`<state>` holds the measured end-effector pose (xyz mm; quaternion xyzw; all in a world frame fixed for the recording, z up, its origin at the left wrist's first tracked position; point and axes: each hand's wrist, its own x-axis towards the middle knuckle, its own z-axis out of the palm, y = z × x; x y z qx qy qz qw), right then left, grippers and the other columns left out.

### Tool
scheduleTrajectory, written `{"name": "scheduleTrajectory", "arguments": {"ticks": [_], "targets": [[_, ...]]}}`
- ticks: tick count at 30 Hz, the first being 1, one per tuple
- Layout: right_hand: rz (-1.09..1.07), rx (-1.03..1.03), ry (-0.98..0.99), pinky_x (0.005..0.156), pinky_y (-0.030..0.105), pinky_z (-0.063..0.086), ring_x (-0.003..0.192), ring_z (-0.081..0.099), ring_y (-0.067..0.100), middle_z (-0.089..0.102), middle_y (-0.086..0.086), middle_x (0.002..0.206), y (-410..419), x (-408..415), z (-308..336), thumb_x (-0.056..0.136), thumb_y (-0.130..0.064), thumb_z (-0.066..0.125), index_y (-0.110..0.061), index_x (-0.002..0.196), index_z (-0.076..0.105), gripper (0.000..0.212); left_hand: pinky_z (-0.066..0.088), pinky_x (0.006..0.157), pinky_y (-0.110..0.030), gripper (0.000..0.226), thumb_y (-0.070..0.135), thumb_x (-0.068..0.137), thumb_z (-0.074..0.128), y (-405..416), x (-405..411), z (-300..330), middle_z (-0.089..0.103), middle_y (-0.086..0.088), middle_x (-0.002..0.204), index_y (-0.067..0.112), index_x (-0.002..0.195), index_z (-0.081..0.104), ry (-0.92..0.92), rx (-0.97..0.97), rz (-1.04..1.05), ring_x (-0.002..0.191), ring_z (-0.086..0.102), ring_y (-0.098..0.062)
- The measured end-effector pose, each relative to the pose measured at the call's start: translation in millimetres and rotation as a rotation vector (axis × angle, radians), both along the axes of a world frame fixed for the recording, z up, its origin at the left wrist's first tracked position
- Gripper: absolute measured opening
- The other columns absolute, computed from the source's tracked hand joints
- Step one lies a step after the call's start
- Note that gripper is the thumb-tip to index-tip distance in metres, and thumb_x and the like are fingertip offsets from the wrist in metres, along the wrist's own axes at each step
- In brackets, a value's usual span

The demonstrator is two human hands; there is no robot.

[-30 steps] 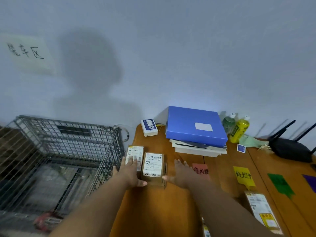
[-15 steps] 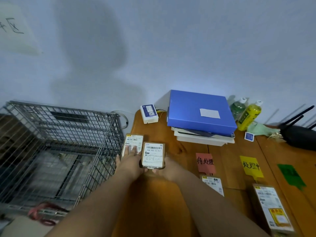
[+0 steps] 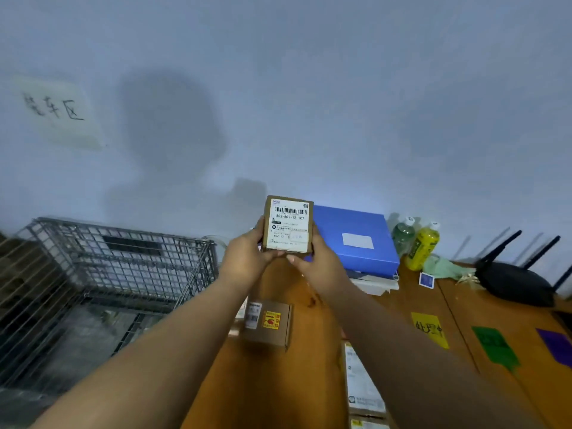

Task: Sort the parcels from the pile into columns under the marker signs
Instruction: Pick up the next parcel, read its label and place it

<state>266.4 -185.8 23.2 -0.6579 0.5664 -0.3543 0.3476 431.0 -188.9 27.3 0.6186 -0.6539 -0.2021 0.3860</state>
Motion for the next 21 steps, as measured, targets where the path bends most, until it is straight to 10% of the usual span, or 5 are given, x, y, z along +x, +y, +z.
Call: {"name": "scheduleTrajectory", "arguments": {"ticks": [21], "targets": [[-0.054,-0.513,0.12,0.099,0.031,0.047,0.123,0.054,0.01,0.056,-0.016,0.137,102,-55,181,0.093,-0.035,0.061,-0.042,0.153,0.004,0.083,0.053,0.085,-0.028,0.069,0.037,0.085,0.069,107,-52,176,0.064,0.006,0.127,0.038,0.145,0.034,-0.005,-0.395,0.017,0.111,0.062,-0.016]]}}
